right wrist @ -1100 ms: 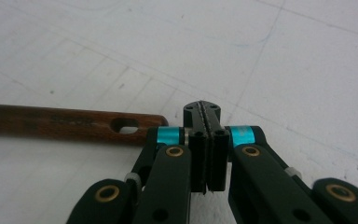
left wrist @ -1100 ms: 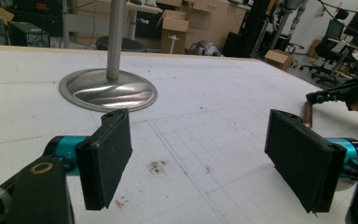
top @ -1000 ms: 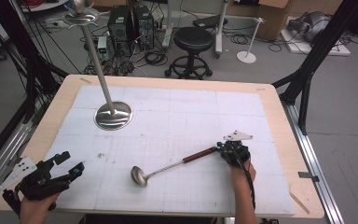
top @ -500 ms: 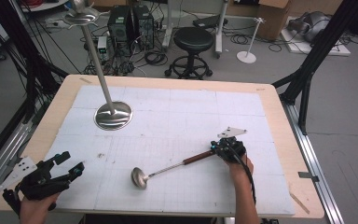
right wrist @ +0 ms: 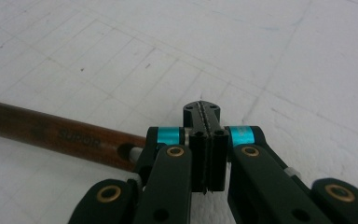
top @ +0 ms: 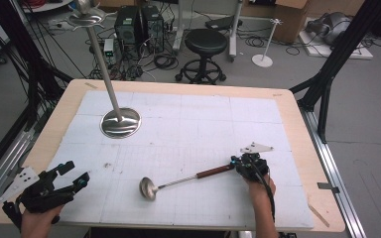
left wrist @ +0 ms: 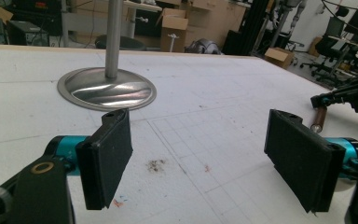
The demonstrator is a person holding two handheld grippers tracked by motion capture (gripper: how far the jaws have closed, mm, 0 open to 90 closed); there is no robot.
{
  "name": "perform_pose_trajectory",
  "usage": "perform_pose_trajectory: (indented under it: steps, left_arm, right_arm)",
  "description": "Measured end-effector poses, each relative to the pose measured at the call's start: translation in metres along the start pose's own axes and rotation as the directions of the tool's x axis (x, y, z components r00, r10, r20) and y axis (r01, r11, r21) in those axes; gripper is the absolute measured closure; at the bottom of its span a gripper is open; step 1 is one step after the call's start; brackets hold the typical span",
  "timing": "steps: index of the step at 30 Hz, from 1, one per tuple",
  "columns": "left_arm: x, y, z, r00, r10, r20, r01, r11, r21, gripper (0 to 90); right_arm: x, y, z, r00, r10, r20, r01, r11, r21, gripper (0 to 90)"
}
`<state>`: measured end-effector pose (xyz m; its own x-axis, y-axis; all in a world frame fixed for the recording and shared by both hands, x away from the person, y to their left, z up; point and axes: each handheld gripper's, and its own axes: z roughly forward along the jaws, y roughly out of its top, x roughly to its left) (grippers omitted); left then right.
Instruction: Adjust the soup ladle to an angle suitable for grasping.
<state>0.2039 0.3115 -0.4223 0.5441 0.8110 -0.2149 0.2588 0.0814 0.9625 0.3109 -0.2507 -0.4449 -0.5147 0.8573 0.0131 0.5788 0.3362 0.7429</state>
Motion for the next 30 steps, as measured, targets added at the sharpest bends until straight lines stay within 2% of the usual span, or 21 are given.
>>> perform_pose_trajectory:
  steps: [2,6,12,19,30]
  left_arm:
    - [0.0,0.0,0.0,1.0,0.0,0.0,0.0,1.0,0.0,23.5]
    - [0.0,0.0,0.0,1.0,0.001,0.0,-0.001,1.0,0.001,23.5]
    - [-0.001,0.0,0.0,1.0,0.003,0.002,-0.003,1.0,0.001,23.6]
    - [-0.001,0.0,0.001,1.0,0.001,0.001,-0.001,1.0,0.0,23.6]
    - [0.0,0.0,0.0,1.0,-0.002,-0.001,0.002,1.0,-0.003,23.6]
  right_arm:
    - [-0.003,-0.005,-0.003,0.9992,0.038,0.006,-0.038,0.999,-0.011,90.0]
    - [-0.006,-0.01,-0.01,0.9968,0.079,0.004,-0.079,0.996,-0.043,90.0]
    - [0.0,-0.012,-0.01,0.9977,0.065,-0.019,-0.065,0.997,-0.03,90.0]
    - [0.002,-0.012,-0.009,0.9988,0.046,-0.019,-0.047,0.999,-0.024,90.0]
    - [0.015,-0.005,-0.002,0.9985,0.021,-0.051,-0.022,1.0,-0.015,90.0]
